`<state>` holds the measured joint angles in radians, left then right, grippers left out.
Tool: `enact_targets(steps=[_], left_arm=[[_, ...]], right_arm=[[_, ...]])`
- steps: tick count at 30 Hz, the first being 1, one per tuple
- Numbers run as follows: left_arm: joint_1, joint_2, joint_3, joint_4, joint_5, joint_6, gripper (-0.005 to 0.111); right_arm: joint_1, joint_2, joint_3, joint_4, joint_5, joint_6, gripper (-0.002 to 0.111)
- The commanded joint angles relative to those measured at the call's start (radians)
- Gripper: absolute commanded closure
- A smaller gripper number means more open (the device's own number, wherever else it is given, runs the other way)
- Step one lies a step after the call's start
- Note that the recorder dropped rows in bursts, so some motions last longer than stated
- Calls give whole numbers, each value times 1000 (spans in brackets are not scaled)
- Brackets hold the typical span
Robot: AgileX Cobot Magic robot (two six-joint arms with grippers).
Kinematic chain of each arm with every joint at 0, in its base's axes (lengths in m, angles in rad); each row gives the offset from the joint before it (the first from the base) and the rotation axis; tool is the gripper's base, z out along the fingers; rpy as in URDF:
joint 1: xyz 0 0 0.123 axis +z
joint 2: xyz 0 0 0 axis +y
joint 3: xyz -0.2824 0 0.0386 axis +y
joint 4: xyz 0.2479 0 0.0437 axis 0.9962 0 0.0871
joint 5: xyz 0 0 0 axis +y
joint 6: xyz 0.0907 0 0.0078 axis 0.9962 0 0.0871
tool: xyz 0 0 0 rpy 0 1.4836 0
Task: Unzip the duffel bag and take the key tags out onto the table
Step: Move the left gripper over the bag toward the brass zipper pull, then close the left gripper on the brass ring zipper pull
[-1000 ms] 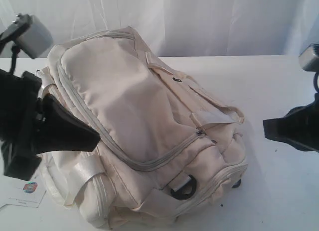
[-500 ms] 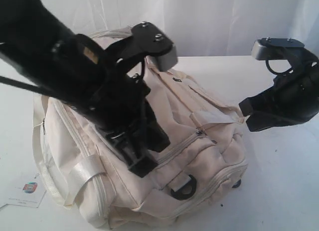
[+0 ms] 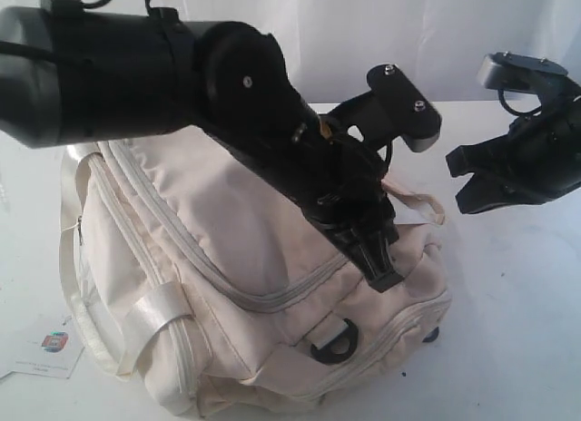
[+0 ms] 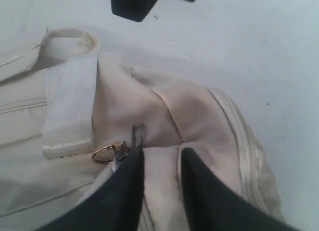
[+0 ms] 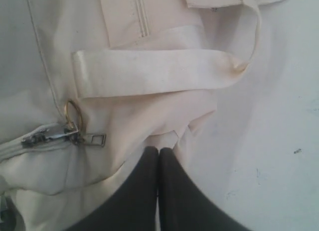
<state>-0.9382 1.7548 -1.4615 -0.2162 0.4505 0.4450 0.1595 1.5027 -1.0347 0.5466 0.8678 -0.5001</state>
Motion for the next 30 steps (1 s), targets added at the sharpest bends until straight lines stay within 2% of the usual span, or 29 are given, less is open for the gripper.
enact_targets(steps=[1,6,9,13,16,25,27,30], left_arm=[[-6,39,-6,-2,-43,36,53],[-6,83,-6,64,-63,53,49],[-6,101,-6,80,-51,53,49],[-6,119,-6,117,30,51,49],[-6,126,-6,129,76,49,49],[-6,126,-6,129,145,44,49],[-6,126,-6,129,159,37,49],[-6,126,-6,129,172,25,49]], right_arm=[[-7,39,0,23,-16,7,108],[-7,65,0,45,-13,7,97],[-7,64,0,63,-7,7,82],[-7,67,0,85,1,7,58],[-7,80,0,88,10,7,49],[26,196,1,116,54,7,51],[26,209,1,116,55,7,57],[26,222,1,114,55,7,74]])
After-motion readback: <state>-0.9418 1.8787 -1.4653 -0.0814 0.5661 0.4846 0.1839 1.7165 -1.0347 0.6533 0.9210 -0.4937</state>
